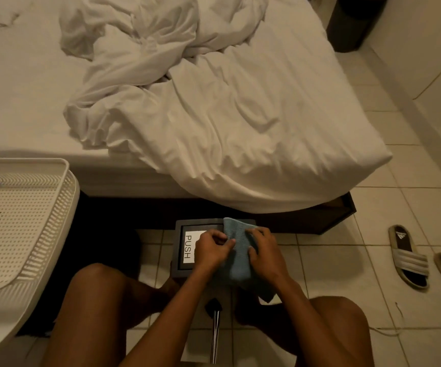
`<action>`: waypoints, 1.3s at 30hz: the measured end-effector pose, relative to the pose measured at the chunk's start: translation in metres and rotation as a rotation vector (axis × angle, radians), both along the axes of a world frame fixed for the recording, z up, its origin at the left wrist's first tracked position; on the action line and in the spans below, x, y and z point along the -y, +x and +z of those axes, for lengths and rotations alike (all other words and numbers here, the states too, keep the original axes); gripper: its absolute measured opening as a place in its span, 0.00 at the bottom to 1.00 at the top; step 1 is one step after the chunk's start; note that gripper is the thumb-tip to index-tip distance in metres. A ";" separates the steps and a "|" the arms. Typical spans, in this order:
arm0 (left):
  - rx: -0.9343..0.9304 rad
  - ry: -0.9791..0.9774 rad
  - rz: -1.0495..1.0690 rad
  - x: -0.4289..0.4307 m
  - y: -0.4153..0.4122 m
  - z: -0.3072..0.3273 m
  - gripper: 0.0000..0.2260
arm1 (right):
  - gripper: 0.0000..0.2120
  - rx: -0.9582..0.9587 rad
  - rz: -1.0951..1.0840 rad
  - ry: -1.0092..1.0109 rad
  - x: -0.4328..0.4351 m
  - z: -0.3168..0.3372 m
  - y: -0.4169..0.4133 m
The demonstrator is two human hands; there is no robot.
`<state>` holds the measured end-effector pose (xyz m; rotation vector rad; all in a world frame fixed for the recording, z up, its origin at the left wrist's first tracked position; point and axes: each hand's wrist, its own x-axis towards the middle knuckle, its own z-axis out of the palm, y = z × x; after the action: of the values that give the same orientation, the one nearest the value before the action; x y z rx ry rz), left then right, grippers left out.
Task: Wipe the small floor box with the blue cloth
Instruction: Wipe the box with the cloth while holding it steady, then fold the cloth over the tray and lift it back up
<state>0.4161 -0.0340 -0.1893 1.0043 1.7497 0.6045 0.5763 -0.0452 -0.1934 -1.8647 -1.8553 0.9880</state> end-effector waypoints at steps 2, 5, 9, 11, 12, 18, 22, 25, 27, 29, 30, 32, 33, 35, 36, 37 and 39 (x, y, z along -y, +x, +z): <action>0.007 -0.097 -0.032 -0.008 -0.001 0.001 0.19 | 0.21 -0.072 -0.036 -0.005 -0.002 0.000 0.002; -0.008 -0.118 -0.167 -0.013 -0.002 0.001 0.21 | 0.21 -0.119 -0.077 -0.014 -0.006 -0.002 0.003; -0.029 -0.010 -0.192 -0.018 0.002 0.007 0.08 | 0.23 -0.084 -0.080 -0.024 -0.011 -0.005 0.005; -0.003 0.012 -0.187 -0.020 0.003 0.010 0.07 | 0.25 -0.019 -0.075 -0.041 -0.013 -0.008 0.006; 0.011 0.017 -0.187 -0.022 0.004 0.013 0.08 | 0.26 -0.001 -0.072 -0.057 -0.013 -0.010 0.006; 0.098 0.007 -0.144 -0.025 0.005 0.017 0.06 | 0.28 -0.058 -0.092 -0.142 -0.005 -0.020 -0.004; 0.088 0.014 -0.138 -0.028 0.005 0.021 0.13 | 0.28 -0.118 -0.090 -0.127 -0.013 -0.015 0.001; 0.133 0.038 -0.255 -0.034 0.004 0.030 0.14 | 0.26 -0.155 -0.088 -0.142 -0.022 -0.011 0.005; 0.163 0.063 -0.319 -0.034 0.004 0.040 0.14 | 0.24 -0.140 -0.047 -0.171 -0.028 -0.005 0.011; 0.181 0.091 -0.362 -0.034 0.003 0.051 0.15 | 0.20 -0.101 0.070 -0.152 -0.035 0.008 0.020; 0.184 0.100 -0.383 -0.033 0.003 0.056 0.15 | 0.14 -0.078 0.110 -0.123 -0.038 0.015 0.026; 0.201 0.107 -0.418 -0.030 0.001 0.068 0.15 | 0.05 -0.048 0.119 -0.162 -0.043 0.033 0.039; 0.223 0.110 -0.422 -0.028 0.001 0.077 0.15 | 0.03 -0.038 0.151 -0.202 -0.044 0.045 0.046; 0.262 0.123 -0.406 -0.025 -0.001 0.090 0.14 | 0.06 -0.007 0.245 -0.241 -0.046 0.070 0.056; 0.272 0.139 -0.390 -0.023 -0.003 0.097 0.14 | 0.08 0.011 0.284 -0.239 -0.046 0.083 0.061; 0.289 0.157 -0.367 -0.020 -0.005 0.106 0.14 | 0.11 0.026 0.322 -0.236 -0.046 0.097 0.064; 0.297 0.199 -0.330 -0.017 -0.013 0.125 0.13 | 0.14 0.049 0.397 -0.246 -0.045 0.130 0.066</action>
<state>0.4026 -0.0172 -0.0645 1.2409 1.2488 0.6834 0.6428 -0.0006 -0.0634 -1.6906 -2.2779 1.3644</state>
